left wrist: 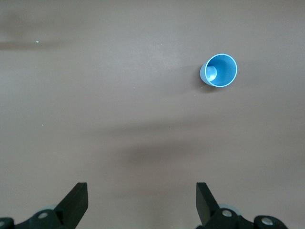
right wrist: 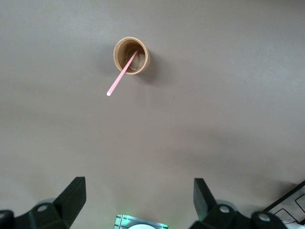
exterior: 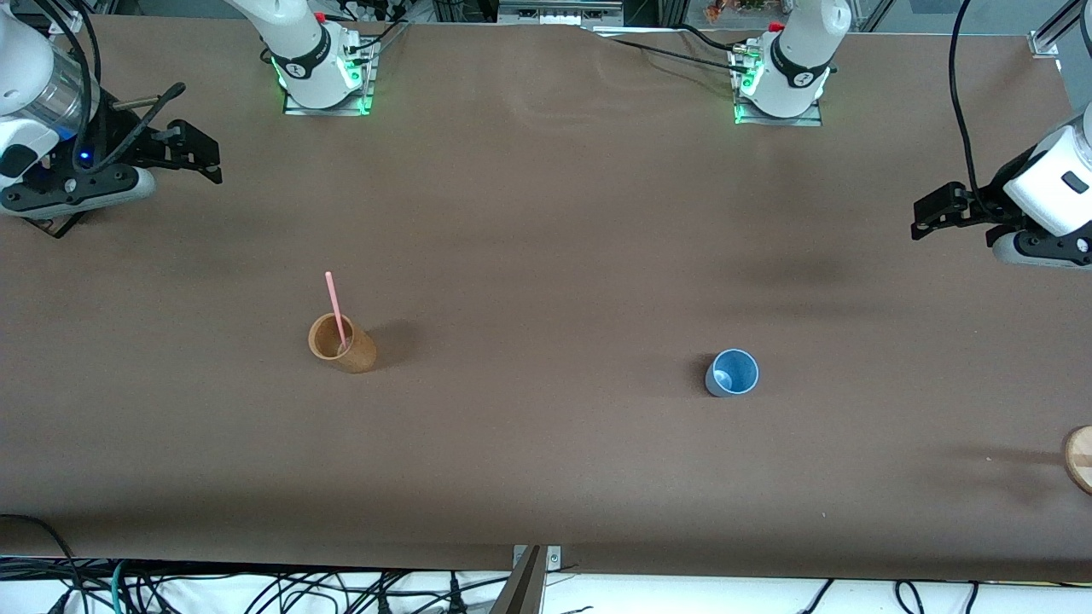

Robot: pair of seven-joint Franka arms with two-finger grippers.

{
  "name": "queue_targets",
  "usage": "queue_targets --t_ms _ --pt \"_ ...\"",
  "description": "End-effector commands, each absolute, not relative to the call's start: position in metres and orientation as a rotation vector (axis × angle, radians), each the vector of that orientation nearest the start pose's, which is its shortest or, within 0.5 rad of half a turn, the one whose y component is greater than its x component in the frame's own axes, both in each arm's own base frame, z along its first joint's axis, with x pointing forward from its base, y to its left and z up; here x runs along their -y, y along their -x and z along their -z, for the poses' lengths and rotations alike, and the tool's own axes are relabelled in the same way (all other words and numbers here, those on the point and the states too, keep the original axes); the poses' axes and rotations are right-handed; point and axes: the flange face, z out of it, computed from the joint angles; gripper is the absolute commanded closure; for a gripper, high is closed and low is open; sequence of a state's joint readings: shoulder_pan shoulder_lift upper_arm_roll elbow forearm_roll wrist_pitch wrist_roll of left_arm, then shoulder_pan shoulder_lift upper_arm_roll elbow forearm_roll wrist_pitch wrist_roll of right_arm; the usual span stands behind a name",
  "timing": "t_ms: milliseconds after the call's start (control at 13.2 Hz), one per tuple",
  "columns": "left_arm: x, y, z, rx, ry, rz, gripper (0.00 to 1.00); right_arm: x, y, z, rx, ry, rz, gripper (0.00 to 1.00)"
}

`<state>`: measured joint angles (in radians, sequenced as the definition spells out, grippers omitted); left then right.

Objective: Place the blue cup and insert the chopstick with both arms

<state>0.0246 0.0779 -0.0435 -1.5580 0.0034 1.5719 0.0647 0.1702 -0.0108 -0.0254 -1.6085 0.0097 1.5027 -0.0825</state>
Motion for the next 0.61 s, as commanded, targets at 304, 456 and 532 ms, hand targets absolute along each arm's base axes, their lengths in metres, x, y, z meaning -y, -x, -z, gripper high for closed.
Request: queue_targets --t_ms 304,456,532 --pt "0.0067 -0.5778 -0.5940 -0.157 3.148 -0.096 0.00 -0.0815 -0.5358 -0.6165 0.350 3.112 -0.118 0.00" --pt "0.0067 -0.5778 -0.5940 -0.157 3.148 -0.096 0.00 -0.0806 -0.5357 -0.6152 0.323 3.099 -0.114 0.00" --pt "0.0075 -0.5778 -0.5940 -0.159 3.148 -0.096 0.00 -0.0794 -0.5345 -0.6165 0.321 3.101 -0.116 0.00"
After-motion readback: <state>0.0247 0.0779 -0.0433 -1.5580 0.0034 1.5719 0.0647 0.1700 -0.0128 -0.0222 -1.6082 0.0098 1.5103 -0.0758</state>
